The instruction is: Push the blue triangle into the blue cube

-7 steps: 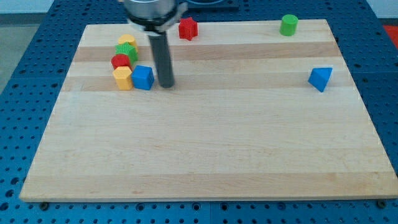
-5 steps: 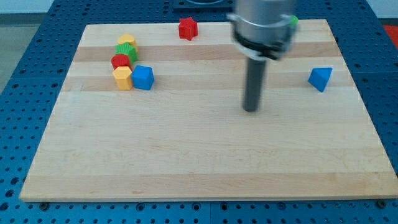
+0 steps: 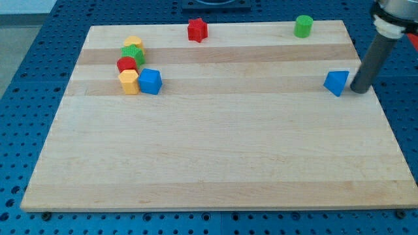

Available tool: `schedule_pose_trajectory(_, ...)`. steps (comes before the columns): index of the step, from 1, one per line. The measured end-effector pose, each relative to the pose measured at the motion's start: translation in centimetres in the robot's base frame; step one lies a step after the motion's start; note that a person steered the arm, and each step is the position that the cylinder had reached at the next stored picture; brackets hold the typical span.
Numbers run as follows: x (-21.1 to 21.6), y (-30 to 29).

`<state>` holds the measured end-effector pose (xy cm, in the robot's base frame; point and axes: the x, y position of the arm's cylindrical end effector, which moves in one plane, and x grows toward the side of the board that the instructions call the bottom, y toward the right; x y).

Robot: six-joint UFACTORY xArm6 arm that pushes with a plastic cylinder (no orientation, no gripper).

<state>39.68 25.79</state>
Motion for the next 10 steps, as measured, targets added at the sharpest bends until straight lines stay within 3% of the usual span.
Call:
schedule_pose_trajectory(5,-0.9,-12.9)
schedule_pose_trajectory(10,-5.0,-23.2)
